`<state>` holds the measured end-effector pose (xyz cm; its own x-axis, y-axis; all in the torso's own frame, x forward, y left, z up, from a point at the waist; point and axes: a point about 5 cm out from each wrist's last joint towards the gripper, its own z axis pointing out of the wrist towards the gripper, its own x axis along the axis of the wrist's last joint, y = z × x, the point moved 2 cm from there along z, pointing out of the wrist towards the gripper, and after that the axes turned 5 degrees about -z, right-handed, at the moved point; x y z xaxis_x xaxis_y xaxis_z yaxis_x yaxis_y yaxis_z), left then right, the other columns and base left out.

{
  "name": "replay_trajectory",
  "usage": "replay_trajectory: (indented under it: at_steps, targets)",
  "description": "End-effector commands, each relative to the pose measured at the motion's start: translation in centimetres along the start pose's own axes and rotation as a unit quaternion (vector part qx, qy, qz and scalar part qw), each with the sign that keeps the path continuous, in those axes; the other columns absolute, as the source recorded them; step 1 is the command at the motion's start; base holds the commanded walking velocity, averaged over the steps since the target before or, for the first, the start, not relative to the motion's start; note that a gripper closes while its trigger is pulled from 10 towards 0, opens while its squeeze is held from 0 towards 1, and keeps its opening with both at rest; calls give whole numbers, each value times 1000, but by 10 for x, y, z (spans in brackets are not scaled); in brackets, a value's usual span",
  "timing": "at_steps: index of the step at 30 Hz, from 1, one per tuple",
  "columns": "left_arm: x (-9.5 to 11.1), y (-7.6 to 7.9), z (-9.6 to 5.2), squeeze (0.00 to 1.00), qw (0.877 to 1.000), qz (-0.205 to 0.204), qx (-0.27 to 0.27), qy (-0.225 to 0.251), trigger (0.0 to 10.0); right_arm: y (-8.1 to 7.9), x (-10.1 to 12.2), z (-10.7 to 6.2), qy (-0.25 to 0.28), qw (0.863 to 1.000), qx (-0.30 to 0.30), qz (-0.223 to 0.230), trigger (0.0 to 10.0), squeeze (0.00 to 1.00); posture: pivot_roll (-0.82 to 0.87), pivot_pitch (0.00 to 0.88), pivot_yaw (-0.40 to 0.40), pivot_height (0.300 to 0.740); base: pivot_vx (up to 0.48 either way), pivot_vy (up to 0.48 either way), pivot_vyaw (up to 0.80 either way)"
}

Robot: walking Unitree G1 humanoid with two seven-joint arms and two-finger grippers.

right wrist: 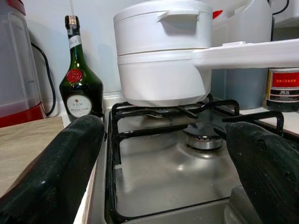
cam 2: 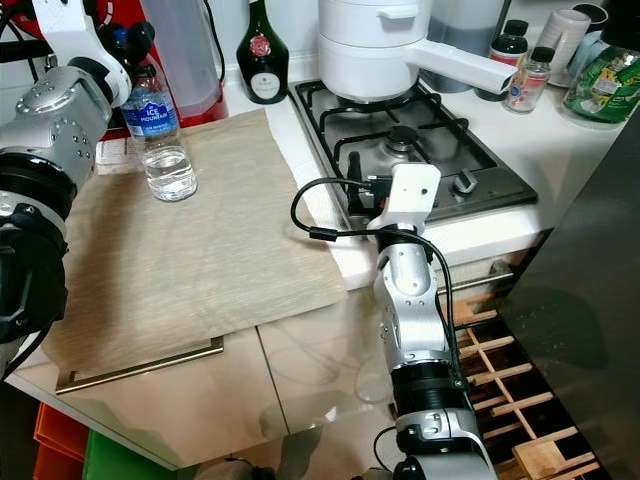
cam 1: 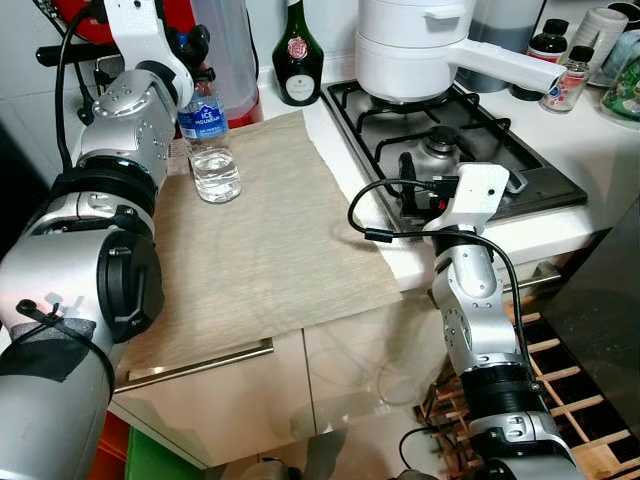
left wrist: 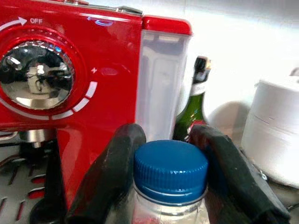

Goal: Restocking fridge

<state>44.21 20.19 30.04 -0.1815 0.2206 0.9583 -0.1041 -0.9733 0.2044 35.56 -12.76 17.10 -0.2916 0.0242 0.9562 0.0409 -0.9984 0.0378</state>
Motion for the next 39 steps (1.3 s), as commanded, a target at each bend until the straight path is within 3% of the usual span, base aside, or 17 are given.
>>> replay_trajectory:
  at_steps: [1, 2, 3, 6, 11, 12, 15, 23, 34, 39]
  targets:
    - [-16, 1, -3, 0, 1000, -20, -7, -21, 0, -2, 4, -1, 7, 1000, 6, 1, 10000, 0, -143, 0, 80, 732, 0, 0, 0]
    - [-12, 6, -2, 0, 1000, -8, -23, -4, 0, -3, 3, -1, 6, 1000, 9, 0, 10000, 0, -140, 0, 71, 732, 0, 0, 0]
    - [-4, 20, -2, 0, 997, 39, -61, 37, 0, -3, 3, 1, 5, 1000, 12, -2, 10000, 0, -133, 0, 64, 732, 0, 0, 0]
    - [-1, 24, -3, 0, 995, 48, -71, 52, 0, -3, 3, 1, 4, 1000, 14, -2, 10000, 0, -123, 0, 59, 732, 0, 0, 0]
    - [22, 36, -12, 0, 984, 70, -101, 130, 0, -7, 4, 6, 5, 1000, 16, 0, 10000, 0, -97, 0, 69, 732, 0, 0, 0]
    - [24, 34, -16, 0, 983, 76, -85, 144, 10000, -9, 5, 7, 7, 1000, 14, 2, 10000, 0, -101, 0, 72, 732, 0, 0, 0]
    - [21, 31, -20, 0, 983, 75, -71, 151, 10000, -11, 6, 7, 9, 1000, 15, 3, 10000, 0, -107, 0, 70, 732, 0, 0, 0]
    - [-15, 38, -33, 0, 991, 44, -71, 102, 10000, -10, 4, 3, 4, 1000, 30, -6, 10000, 0, -109, 0, 48, 732, -194, 0, 0]
    - [-31, 52, -43, 0, 994, 22, -72, 81, 10000, -5, 4, 7, -3, 999, 28, -15, 10000, 0, -112, 0, 28, 732, -478, 0, 0]
    - [-27, 57, -44, 0, 993, 27, -79, 83, 10000, -9, 9, 9, 5, 999, 43, -23, 10000, 0, -106, 0, 29, 732, -469, 0, 451]
